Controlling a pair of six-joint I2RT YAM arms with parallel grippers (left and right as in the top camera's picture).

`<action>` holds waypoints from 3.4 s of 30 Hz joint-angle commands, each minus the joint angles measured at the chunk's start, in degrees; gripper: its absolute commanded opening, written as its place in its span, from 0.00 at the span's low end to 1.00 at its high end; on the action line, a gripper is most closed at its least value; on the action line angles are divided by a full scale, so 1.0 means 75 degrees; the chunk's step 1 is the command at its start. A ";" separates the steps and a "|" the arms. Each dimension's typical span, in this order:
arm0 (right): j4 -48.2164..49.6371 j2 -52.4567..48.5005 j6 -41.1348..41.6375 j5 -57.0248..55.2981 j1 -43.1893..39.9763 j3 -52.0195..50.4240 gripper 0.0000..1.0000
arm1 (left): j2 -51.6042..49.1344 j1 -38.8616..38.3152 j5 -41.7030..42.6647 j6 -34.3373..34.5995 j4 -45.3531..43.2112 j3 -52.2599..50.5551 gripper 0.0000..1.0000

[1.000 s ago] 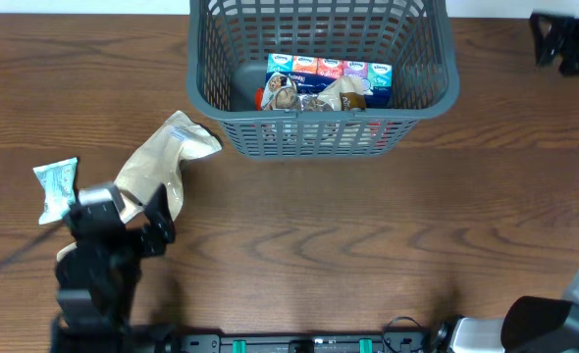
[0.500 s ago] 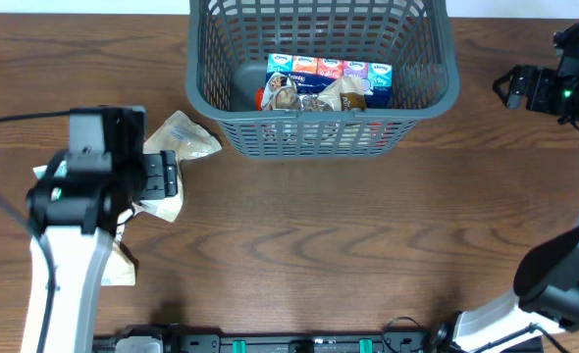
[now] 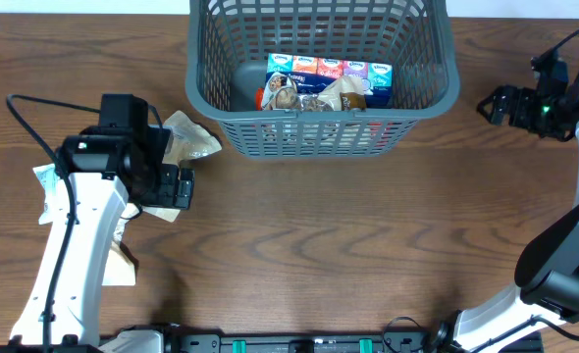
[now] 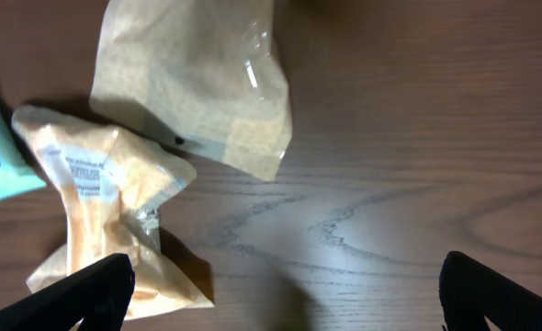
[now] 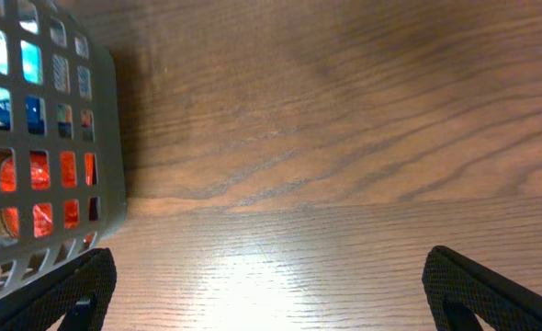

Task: Pack container
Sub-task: 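Move the left gripper down onto the beige plastic bag and grasp it, then lift the beige bag with the left gripper and carry it over the basket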

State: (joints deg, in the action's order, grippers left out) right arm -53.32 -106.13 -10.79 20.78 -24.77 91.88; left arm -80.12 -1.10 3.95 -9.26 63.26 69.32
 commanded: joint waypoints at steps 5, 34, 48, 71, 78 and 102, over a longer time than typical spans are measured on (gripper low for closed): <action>0.0236 -0.0055 0.0058 -0.0003 0.0326 -0.0323 0.99 | -0.0717 0.0889 0.0277 -0.0627 0.0810 0.1515 0.99; 0.0338 -0.0055 0.0058 0.0003 0.0752 -0.0323 0.99 | -0.2900 0.1303 0.0280 -0.2731 -0.0297 0.1897 0.99; 0.0341 -0.0055 -0.0026 -0.0003 0.1163 -0.0323 0.99 | -0.4351 0.0679 0.0332 -0.2958 -0.1084 0.1897 0.99; 0.0169 -0.0050 -0.0038 -0.0006 0.1163 -0.0323 0.99 | -0.5184 0.0682 0.0187 -0.2967 -0.1594 0.1883 0.78; 0.0169 -0.0050 -0.0090 -0.0175 0.1163 -0.0323 0.99 | -0.5184 0.0682 0.0189 -0.2923 -0.1550 0.1883 0.45; 0.0178 -0.0050 -0.0090 -0.0175 0.1163 -0.0323 0.99 | -0.3209 0.0682 0.0219 -0.0501 -0.1600 0.1891 0.09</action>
State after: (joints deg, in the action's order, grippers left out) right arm -51.96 -106.13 -10.83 19.46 -16.51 89.76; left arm -109.78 3.86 5.61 -16.29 51.57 83.07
